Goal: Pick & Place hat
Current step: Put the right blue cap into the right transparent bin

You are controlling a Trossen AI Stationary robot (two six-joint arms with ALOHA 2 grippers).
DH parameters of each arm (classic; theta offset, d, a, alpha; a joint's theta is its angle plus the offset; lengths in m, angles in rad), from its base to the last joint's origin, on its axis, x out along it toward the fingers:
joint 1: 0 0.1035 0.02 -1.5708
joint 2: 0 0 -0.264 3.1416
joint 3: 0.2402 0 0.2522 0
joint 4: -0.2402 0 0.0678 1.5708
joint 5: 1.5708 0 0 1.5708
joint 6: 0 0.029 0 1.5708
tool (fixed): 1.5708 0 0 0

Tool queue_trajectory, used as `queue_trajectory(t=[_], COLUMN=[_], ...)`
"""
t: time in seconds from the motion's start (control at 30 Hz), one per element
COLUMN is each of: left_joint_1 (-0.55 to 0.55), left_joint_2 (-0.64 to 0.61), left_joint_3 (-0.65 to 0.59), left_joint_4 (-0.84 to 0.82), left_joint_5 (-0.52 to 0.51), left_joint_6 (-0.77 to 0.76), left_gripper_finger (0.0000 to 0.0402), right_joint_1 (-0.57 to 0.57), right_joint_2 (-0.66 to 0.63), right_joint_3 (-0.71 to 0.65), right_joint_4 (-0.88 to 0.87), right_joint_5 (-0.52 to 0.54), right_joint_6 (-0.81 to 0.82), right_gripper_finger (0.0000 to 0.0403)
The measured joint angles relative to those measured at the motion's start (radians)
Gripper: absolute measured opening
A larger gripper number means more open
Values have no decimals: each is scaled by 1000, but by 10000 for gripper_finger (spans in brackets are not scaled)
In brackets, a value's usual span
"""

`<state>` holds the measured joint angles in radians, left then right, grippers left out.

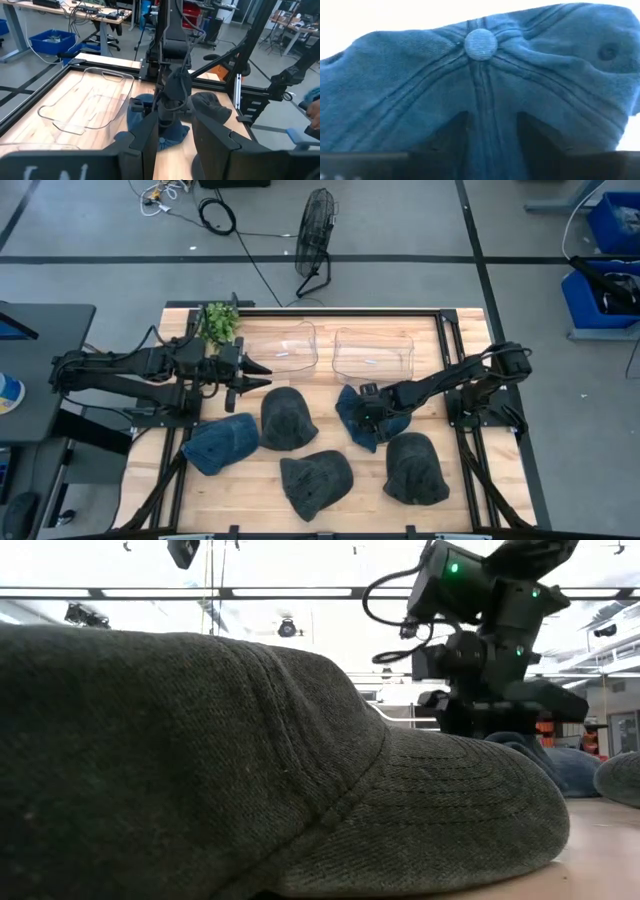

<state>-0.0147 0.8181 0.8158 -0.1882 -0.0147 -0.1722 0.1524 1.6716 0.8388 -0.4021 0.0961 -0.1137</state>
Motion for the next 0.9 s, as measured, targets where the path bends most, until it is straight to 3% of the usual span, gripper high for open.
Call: queue_trajectory(t=[0.27,0.67,0.9], left_joint_1=[0,0,0], left_joint_2=[0,0,0], left_joint_3=[0,0,0], left_joint_4=[-13,-11,-3], left_joint_5=[1,0,0], left_joint_6=[0,0,-1], left_gripper_finger=[126,126,126], right_joint_1=[0,34,78], right_joint_2=[11,-82,-212], right_joint_3=[2,21,175], right_joint_4=[7,-15,-235], right_joint_5=[-6,-13,130], right_joint_6=[-2,54,61], right_gripper_finger=[15,7,7])
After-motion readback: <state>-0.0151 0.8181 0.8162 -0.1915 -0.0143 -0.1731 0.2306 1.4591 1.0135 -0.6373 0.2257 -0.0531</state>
